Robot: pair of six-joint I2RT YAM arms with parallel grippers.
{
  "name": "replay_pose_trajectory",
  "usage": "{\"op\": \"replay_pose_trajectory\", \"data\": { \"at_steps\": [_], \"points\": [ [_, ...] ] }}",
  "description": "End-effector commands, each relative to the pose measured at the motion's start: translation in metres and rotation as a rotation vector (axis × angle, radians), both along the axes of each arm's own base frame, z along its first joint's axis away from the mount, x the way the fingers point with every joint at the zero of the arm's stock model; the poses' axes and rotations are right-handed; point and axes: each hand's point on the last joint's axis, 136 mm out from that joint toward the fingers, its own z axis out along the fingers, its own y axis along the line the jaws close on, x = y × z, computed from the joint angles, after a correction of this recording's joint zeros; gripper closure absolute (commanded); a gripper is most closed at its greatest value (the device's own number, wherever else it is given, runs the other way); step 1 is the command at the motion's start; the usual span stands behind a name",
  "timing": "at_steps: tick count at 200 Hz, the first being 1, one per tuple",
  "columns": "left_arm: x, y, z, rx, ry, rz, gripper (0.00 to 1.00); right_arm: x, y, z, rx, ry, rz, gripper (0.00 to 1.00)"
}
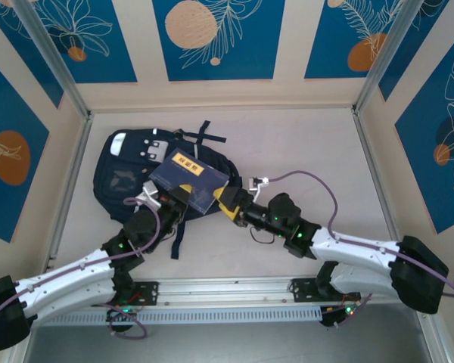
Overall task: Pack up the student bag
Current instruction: Pass the book.
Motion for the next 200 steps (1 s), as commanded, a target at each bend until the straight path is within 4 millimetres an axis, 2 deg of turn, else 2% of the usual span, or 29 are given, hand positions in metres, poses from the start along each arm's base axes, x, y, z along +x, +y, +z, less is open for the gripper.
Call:
{"op": "replay_pose_trajectory", "data": {
  "at_steps": [1, 54, 106, 138, 166, 188, 200],
  "points": [
    [-0.001, 0.004, 0.007, -0.034, -0.011, 0.02, 1.0, 0.012, 0.01, 0.024, 0.1, -0.009, -0.043, 0.1],
    [-0.003, 0.008, 0.005, -0.035, -0.005, 0.022, 1.0, 0.028, 0.034, 0.03, 0.151, -0.024, -0.043, 0.26],
    [-0.005, 0.01, 0.003, -0.029, 0.004, 0.02, 1.0, 0.039, 0.048, 0.035, 0.196, -0.068, -0.067, 0.44],
    [-0.005, 0.012, -0.004, -0.02, 0.027, 0.025, 1.0, 0.037, 0.052, 0.028, 0.182, -0.041, -0.078, 0.78],
    [-0.006, 0.013, -0.007, -0.017, 0.038, 0.028, 1.0, 0.037, 0.048, 0.02, 0.162, -0.02, -0.098, 0.99],
    [-0.007, 0.016, -0.007, -0.009, 0.042, 0.033, 1.0, 0.036, 0.044, 0.02, 0.157, -0.022, -0.107, 1.0],
    [-0.008, 0.018, -0.008, 0.009, 0.058, 0.037, 0.94, 0.036, 0.041, 0.023, 0.153, -0.036, -0.112, 1.0]
  ]
}}
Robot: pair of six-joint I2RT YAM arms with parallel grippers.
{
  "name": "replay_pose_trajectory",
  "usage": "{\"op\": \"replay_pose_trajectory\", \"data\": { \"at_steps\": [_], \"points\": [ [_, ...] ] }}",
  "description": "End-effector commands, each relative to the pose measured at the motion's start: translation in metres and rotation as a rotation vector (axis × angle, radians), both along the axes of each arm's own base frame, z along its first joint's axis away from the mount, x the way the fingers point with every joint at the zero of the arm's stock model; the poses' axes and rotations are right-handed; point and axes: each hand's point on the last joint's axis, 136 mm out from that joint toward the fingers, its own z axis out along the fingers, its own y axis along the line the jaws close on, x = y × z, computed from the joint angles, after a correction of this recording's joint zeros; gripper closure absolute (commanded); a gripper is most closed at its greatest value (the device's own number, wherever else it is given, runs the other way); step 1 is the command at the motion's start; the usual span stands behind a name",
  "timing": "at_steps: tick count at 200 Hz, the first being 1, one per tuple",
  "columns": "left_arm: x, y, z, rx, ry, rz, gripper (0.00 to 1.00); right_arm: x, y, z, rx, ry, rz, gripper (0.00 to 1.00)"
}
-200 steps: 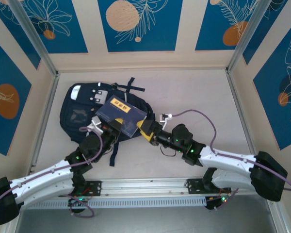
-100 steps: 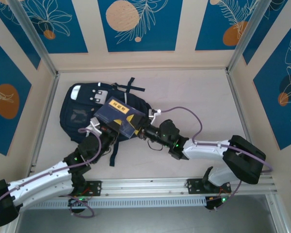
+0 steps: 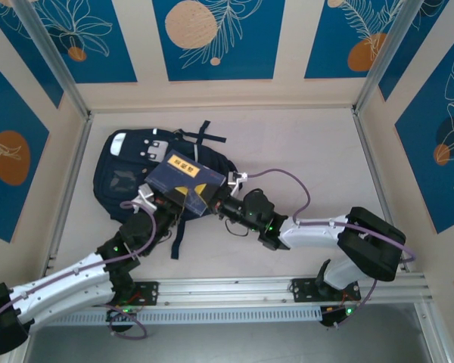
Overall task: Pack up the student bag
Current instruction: Pass the book, then move the student bag to the center of the table.
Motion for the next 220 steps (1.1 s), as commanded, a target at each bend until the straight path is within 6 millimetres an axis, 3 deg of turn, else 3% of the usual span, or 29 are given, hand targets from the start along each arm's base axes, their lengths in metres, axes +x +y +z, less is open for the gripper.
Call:
{"op": "replay_pose_trajectory", "data": {
  "at_steps": [1, 14, 27, 40, 62, 104, 138, 170, 193, 220],
  "points": [
    [-0.002, 0.006, -0.004, 0.029, 0.031, 0.019, 0.93, 0.004, -0.011, 0.027, 0.048, -0.057, -0.063, 1.0],
    [-0.003, 0.008, -0.004, 0.065, 0.032, 0.018, 0.82, 0.003, -0.02, 0.029, 0.036, -0.072, -0.081, 1.0],
    [-0.005, 0.01, -0.003, 0.089, 0.028, 0.013, 0.6, 0.004, -0.034, 0.023, 0.002, -0.064, -0.118, 1.0],
    [-0.007, 0.013, -0.007, 0.115, 0.041, 0.015, 0.44, 0.003, -0.048, 0.017, -0.044, -0.07, -0.151, 1.0],
    [-0.01, 0.019, -0.018, 0.169, 0.057, 0.02, 0.29, -0.001, -0.073, 0.008, -0.106, -0.065, -0.196, 1.0],
    [-0.009, 0.017, -0.007, 0.354, -0.015, -0.04, 0.24, -0.009, -0.128, -0.022, -0.198, -0.027, -0.286, 1.0],
    [-0.003, 0.011, -0.006, 0.647, -0.02, -0.119, 0.23, -0.017, -0.16, -0.037, -0.217, -0.006, -0.328, 1.0],
    [0.01, 0.016, -0.029, 1.062, 0.141, -0.211, 0.22, -0.024, -0.175, -0.051, -0.307, 0.012, -0.313, 1.0],
    [0.022, -0.008, -0.036, 1.191, 0.145, -0.362, 0.19, -0.03, -0.182, -0.065, -0.352, 0.028, -0.293, 1.0],
    [0.047, -0.015, -0.04, 1.276, 0.172, -0.407, 0.17, -0.034, -0.19, -0.079, -0.361, 0.053, -0.288, 1.0]
  ]
}}
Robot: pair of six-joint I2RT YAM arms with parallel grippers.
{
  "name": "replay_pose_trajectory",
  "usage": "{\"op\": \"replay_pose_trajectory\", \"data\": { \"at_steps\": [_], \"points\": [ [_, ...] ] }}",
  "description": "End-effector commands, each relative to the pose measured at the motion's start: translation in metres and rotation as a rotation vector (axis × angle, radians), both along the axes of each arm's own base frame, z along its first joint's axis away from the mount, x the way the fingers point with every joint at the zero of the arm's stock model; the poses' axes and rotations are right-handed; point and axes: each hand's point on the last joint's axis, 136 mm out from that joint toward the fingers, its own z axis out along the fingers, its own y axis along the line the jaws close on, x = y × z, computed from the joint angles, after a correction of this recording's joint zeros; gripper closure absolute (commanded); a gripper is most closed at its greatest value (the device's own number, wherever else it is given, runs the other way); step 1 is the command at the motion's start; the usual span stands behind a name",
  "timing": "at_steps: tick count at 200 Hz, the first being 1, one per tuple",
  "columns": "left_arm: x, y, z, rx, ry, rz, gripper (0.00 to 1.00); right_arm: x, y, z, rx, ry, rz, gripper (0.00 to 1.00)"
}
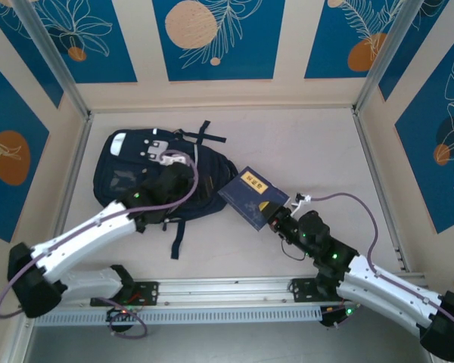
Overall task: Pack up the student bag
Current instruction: Move the student bag to the center of the table.
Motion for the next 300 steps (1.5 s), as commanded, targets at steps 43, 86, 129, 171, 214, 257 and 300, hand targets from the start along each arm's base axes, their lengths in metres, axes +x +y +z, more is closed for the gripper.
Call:
{"op": "replay_pose_trajectory", "data": {
  "at_steps": [43, 86, 129, 171, 214, 257, 300],
  "points": [
    [0.064, 0.021, -0.021, 0.234, 0.093, -0.048, 0.19, -0.008, -0.012, -0.02, -0.038, 0.011, 0.023, 1.0],
    [0.099, 0.007, -0.044, 0.235, 0.228, -0.091, 0.29, -0.009, -0.01, -0.02, -0.032, 0.01, 0.04, 1.0],
    [0.117, 0.003, -0.068, 0.18, 0.358, -0.093, 0.36, -0.009, -0.012, -0.02, -0.029, 0.009, 0.04, 1.0],
    [0.12, -0.014, -0.089, 0.09, 0.412, -0.136, 0.58, -0.01, -0.019, -0.025, -0.011, 0.022, 0.028, 1.0],
    [0.116, -0.025, -0.105, 0.05, 0.456, -0.174, 0.68, -0.011, -0.025, -0.018, -0.006, -0.005, 0.03, 1.0],
    [0.106, -0.042, -0.098, 0.021, 0.457, -0.255, 1.0, -0.013, -0.03, -0.004, -0.057, -0.031, 0.034, 1.0],
    [0.084, -0.058, -0.041, -0.005, 0.367, -0.366, 1.0, -0.013, -0.042, 0.009, -0.192, -0.031, 0.024, 1.0]
  ]
}}
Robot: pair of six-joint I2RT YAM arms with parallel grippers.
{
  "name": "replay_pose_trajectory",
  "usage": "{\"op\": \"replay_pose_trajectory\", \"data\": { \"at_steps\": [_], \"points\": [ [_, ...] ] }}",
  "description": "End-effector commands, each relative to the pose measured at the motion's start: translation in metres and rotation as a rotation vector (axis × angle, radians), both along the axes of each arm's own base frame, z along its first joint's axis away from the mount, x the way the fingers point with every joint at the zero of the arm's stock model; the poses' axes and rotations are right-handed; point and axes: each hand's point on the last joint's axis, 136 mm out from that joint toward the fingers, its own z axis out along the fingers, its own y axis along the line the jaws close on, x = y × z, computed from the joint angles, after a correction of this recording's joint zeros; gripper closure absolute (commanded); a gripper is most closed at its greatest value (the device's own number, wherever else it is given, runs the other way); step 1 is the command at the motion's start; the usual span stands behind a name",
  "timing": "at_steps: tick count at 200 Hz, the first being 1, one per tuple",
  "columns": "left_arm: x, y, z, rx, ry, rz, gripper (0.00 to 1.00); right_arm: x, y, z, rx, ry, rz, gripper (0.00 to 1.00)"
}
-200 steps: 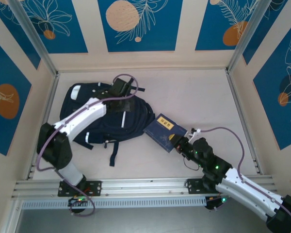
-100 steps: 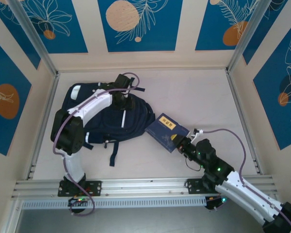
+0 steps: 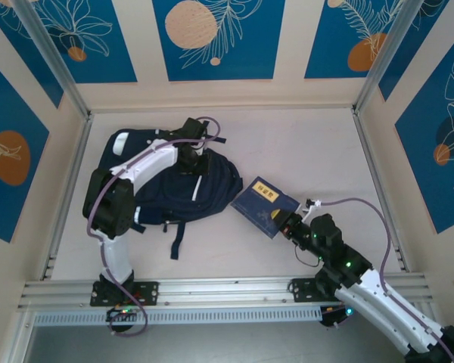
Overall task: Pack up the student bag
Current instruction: Move the student bag to the center of the table.
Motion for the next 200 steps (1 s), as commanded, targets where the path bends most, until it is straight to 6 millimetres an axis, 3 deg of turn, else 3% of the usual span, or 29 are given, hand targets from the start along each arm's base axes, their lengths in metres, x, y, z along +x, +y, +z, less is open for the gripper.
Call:
{"op": "replay_pose_trajectory", "data": {
  "at_steps": [1, 64, 140, 170, 200],
  "points": [
    [-0.023, -0.031, 0.062, -0.128, -0.066, -0.136, 1.0, 0.001, -0.007, 0.029, -0.068, -0.069, 0.005, 1.0],
    [-0.065, -0.043, 0.134, -0.232, -0.172, -0.247, 1.0, 0.002, -0.038, 0.054, -0.254, -0.097, -0.068, 1.0],
    [-0.096, -0.054, 0.202, -0.401, -0.251, -0.329, 1.0, -0.004, -0.081, 0.051, -0.358, -0.007, -0.232, 1.0],
    [-0.105, -0.054, 0.231, -0.464, -0.293, -0.35, 1.0, -0.003, -0.051, 0.054, -0.254, -0.062, -0.111, 1.0],
    [-0.11, -0.062, 0.238, -0.536, -0.278, -0.357, 1.0, 0.0, -0.014, 0.052, -0.121, -0.018, 0.022, 1.0]
  ]
}}
